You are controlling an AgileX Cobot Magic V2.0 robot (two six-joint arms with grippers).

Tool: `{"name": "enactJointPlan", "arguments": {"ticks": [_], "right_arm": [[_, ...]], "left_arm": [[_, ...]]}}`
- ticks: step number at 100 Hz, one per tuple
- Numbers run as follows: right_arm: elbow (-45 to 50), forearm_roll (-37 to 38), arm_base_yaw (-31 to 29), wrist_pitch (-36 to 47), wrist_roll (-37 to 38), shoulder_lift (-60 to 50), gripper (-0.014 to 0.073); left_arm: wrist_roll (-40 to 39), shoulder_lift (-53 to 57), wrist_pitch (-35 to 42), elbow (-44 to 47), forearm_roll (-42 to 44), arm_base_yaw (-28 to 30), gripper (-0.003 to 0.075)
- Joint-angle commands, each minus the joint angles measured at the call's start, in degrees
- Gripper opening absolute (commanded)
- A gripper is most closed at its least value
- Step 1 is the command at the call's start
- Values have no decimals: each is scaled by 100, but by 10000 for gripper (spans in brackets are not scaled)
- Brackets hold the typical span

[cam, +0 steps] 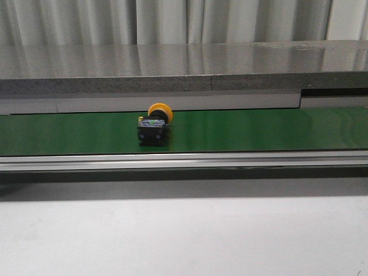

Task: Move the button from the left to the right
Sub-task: 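Raise the left gripper while the belt carries the button toward the right gripper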

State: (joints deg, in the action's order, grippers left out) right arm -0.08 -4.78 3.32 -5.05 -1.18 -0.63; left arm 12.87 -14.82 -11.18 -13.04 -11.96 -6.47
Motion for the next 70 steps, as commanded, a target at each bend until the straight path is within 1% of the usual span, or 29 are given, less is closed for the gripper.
{"name": "enactJointPlan", "arguments": {"ticks": [1,15,36,48,70], "right_arm": [[-466,52,11,289,-2,86,-68],[-999,52,6,99,-2,623,-68],[-1991,52,6,-420,-2,1840,-68],[-2608,52,6,-871,-2,2616,-68],[-3771,52,6,-1971,-2,4130,-68]], "left_arm": [[16,-75,475,-160,-64,-43,-20],[16,-75,475,-160,-64,-43,-20],[16,-75,475,-160,-64,-43,-20],[16,-75,475,-160,-64,-43,-20],[16,-75,475,-160,-64,-43,-20]]}}
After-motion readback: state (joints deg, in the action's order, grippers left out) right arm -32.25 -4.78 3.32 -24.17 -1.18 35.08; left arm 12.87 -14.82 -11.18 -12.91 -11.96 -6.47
